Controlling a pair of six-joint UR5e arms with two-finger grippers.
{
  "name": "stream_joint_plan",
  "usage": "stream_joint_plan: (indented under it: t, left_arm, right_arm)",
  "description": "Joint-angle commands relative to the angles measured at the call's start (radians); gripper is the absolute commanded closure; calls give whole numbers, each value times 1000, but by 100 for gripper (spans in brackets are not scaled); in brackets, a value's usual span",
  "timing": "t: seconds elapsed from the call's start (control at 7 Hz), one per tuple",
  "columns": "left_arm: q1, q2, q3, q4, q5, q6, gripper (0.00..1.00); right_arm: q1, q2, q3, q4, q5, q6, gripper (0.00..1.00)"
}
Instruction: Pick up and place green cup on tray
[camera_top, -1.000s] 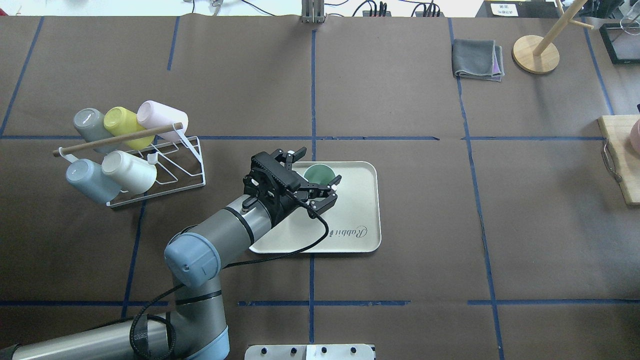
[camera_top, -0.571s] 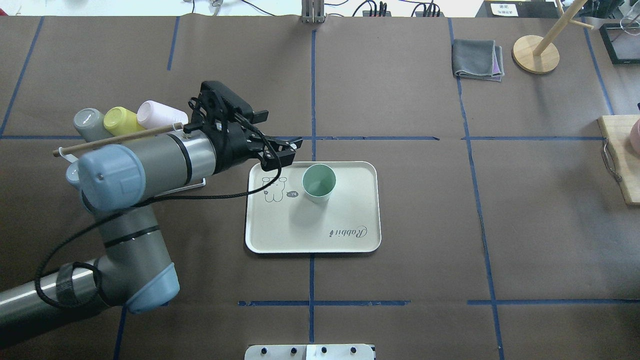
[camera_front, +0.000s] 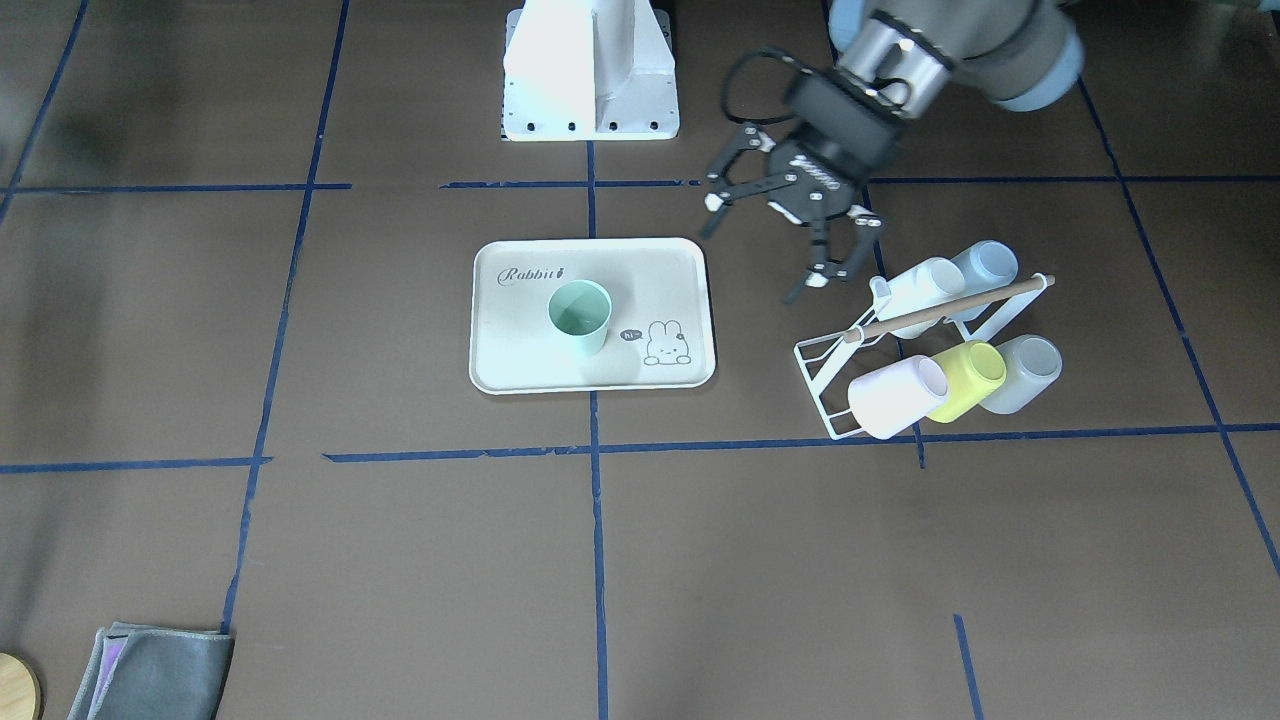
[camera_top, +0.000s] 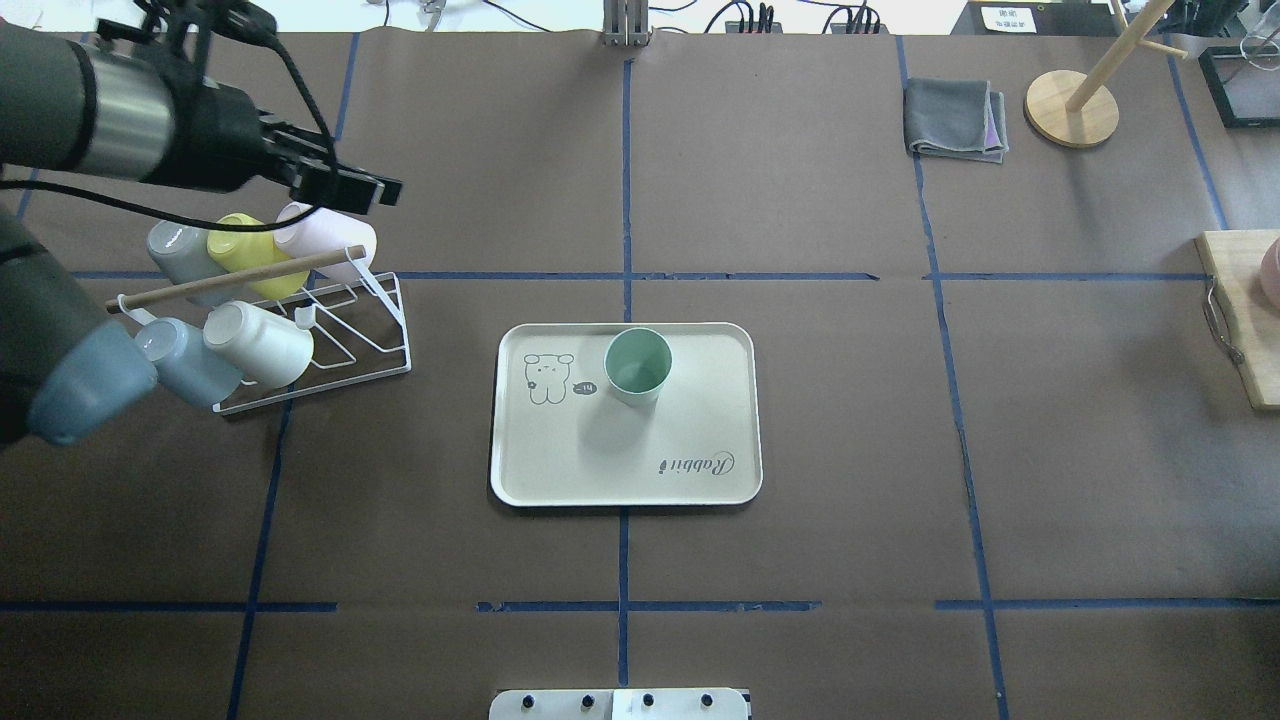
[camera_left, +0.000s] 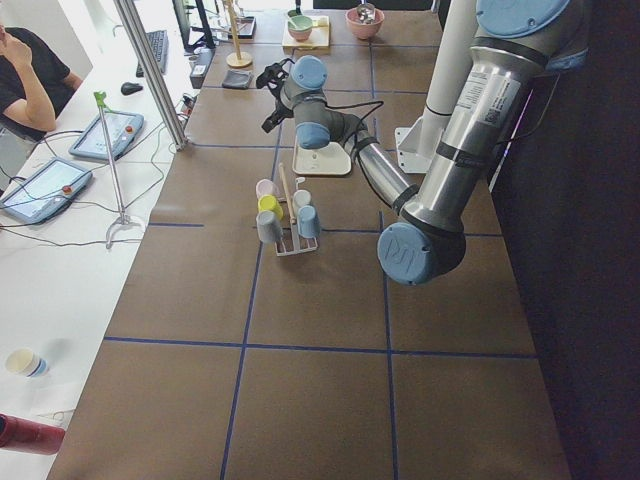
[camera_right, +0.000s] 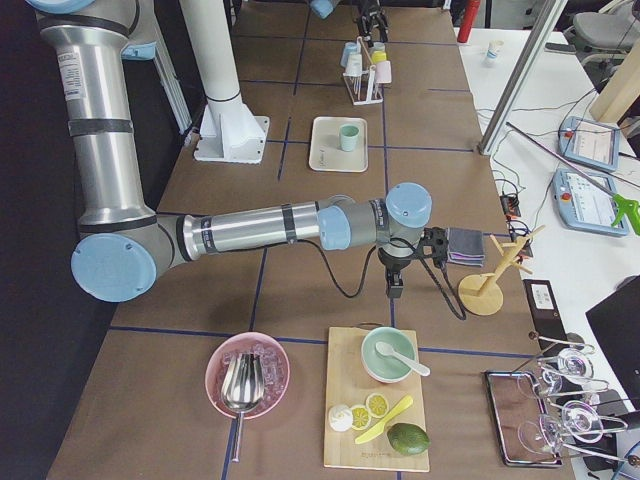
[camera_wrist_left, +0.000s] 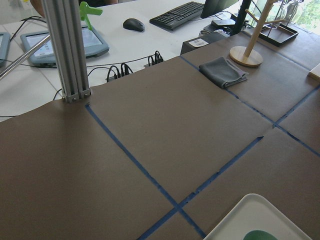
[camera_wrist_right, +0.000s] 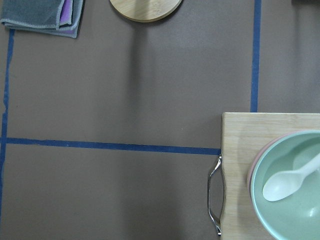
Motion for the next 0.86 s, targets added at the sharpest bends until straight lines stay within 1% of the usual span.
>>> stream_joint_plan:
  t: [0.0, 0.14, 0.29, 0.43, 0.57, 0.71]
  left_arm:
    - [-225, 121, 51, 77, -279, 168, 2]
    - [-315, 166, 110, 115, -325, 305, 2]
    - [-384, 181, 181, 185, -338, 455, 1]
    - [-432, 180, 238, 310, -338, 593, 1]
    - [-463, 180, 263, 492, -323, 734, 1]
    - [-486, 177, 264, 651, -271, 811, 1]
  right_arm:
    - [27, -14, 1, -2, 1, -41, 0]
    - [50, -24, 1, -6, 1, -73, 0]
    - [66, -49, 4, -6, 0, -102, 0]
    - [93, -69, 7, -9, -4, -113, 0]
    - [112, -99, 10, -8, -14, -119, 0]
    - [129, -117, 12, -9, -17, -136, 0]
